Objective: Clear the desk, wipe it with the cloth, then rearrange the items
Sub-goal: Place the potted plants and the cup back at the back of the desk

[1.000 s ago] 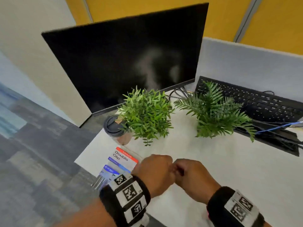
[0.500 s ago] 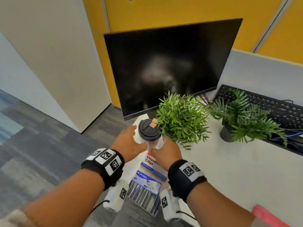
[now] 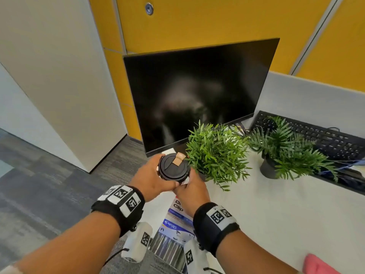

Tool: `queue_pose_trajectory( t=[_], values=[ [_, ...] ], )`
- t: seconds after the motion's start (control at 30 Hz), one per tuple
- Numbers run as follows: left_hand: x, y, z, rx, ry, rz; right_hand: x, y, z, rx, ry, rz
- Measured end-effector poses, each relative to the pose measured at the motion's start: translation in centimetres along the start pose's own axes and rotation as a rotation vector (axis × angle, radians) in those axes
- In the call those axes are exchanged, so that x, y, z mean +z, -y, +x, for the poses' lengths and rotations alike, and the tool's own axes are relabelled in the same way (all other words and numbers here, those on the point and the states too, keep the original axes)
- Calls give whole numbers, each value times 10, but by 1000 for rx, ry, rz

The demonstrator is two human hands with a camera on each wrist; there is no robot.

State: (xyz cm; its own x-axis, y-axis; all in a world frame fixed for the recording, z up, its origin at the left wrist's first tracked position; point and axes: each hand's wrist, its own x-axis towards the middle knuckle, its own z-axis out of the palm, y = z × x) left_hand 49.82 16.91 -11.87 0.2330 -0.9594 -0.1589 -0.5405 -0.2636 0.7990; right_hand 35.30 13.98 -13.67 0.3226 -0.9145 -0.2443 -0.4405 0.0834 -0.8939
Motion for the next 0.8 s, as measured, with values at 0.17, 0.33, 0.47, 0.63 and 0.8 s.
queue_pose_trajectory(
  t=[0.17, 0.33, 0.47, 0.63, 0.8],
  values=[
    [-16, -16, -31, 41, -30, 69, -12, 17, -35, -84, 14, 21],
    [-8, -58, -67, 124, -9, 121, -52, 18, -79, -122, -11, -72],
    [23, -88, -82, 155, 38, 104, -95, 5, -102, -134, -68, -126],
    [83, -142, -84, 201, 126, 128, -164, -31, -126, -79, -167, -154],
    [172, -195, -59, 211, 211, 94, -252, -78, -126, 5, -241, -121]
  ],
)
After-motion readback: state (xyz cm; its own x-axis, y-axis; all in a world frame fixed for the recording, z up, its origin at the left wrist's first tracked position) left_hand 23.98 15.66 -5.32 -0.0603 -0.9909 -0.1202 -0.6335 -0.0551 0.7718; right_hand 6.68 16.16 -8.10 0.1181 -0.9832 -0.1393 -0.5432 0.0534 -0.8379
